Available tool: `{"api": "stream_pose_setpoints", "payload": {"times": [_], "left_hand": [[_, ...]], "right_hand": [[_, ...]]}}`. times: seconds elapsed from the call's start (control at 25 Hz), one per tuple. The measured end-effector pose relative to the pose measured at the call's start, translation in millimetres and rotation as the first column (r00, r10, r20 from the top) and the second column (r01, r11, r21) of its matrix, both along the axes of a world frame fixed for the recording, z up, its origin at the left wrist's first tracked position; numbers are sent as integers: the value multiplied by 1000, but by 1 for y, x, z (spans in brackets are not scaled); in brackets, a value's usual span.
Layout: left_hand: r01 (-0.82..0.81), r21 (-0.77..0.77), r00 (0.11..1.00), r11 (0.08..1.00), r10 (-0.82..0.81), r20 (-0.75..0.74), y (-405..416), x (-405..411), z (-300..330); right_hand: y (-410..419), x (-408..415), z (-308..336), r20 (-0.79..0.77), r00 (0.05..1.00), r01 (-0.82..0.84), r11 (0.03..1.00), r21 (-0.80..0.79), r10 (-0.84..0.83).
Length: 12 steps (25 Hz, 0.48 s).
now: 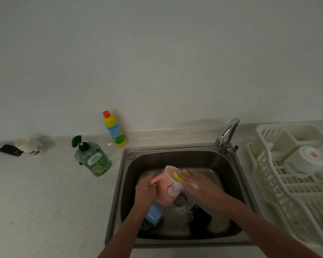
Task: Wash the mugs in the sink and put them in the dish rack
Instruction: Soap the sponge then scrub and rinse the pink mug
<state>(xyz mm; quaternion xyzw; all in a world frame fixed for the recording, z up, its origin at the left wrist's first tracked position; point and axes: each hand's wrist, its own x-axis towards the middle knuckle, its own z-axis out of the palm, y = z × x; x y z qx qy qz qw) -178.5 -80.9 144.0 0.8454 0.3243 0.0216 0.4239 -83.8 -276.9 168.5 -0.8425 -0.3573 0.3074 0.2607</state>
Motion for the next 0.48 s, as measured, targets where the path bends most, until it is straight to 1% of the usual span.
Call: {"api": "stream_pose_setpoints", "payload": {"times": [0.08,0.16,0.24,0.28,0.4,0.48], "left_hand": [[42,31,999,999,-41,-16,-2,2,-1],[72,10,997,997,-72,-12,-9,7,-1],[84,6,996,996,-84,-13,-11,12,0],[86,12,996,996,-86,-17,-9,13,2],[94,41,996,995,-94,-14,2,14,6],[118,51,993,992,-116,-23,-1,16,5]], "right_hand": [[3,-7,4,-18,998,-52,997,64,54],[15,-4,12,-58,998,29,989,144,-21],[18,7,18,-96,988,130,981,143,-117],[13,11,17,-89,988,136,983,126,-125],[-4,5,6,-52,998,48,995,88,-44],[1,1,7,-71,997,42,990,132,-33]]}}
